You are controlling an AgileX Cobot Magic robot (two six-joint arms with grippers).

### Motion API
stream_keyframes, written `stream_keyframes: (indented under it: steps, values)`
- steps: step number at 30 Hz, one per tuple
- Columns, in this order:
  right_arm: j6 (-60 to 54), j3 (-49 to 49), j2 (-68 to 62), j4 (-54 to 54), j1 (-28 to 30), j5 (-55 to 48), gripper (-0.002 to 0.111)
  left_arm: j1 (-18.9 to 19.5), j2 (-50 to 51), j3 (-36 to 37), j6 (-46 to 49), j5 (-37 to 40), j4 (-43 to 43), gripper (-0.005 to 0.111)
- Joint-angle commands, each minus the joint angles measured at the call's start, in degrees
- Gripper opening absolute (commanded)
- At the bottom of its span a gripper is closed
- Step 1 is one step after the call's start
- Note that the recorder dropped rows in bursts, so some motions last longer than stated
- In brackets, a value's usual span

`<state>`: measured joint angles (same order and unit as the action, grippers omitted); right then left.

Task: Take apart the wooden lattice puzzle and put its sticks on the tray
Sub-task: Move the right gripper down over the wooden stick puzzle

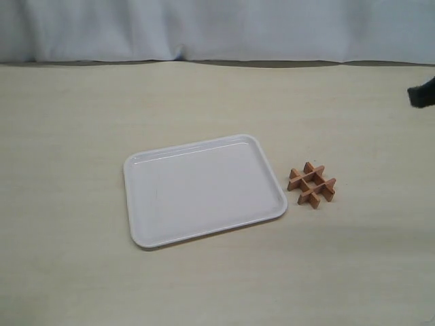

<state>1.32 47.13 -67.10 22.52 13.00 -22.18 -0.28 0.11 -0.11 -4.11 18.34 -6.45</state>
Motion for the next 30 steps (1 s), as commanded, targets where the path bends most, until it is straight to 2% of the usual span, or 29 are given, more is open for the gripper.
stream_keyframes:
  steps: [1,5,10,14,17,20,25,30]
  values:
    - [-23.23,3.29,-8.63,-9.01,0.23,-7.19,0.005,-0.42,-0.11,0.11,-0.20,-0.64,-0.03,0.000]
    - [-42.75,4.13,-15.80,-11.17,0.23,-12.20,0.005,-0.42,-0.11,0.11,-0.20,-0.64,-0.03,0.000]
    - [-54.95,4.13,-23.17,-11.84,-0.17,-13.49,0.005,-0.42,-0.11,0.11,-0.20,-0.64,-0.03,0.000]
    - [-63.57,4.13,-27.97,-11.08,-4.02,-12.56,0.005,-0.42,-0.11,0.11,-0.20,-0.64,-0.03,0.000]
    - [-66.57,4.13,-30.67,-10.77,-7.56,-8.29,0.005,-0.42,-0.11,0.11,-0.20,-0.64,-0.03,0.000]
    - [-67.12,4.13,-32.92,-9.35,-9.51,-4.23,0.010,-0.42,-0.11,0.11,-0.20,-0.64,-0.03,0.000]
    - [-67.12,4.13,-35.01,-7.11,-9.87,-1.95,0.023,-0.42,-0.11,0.11,-0.20,-0.64,-0.03,0.000]
    - [-67.12,4.13,-35.33,-5.14,-9.87,-1.67,0.023,-0.42,-0.11,0.11,-0.20,-0.64,-0.03,0.000]
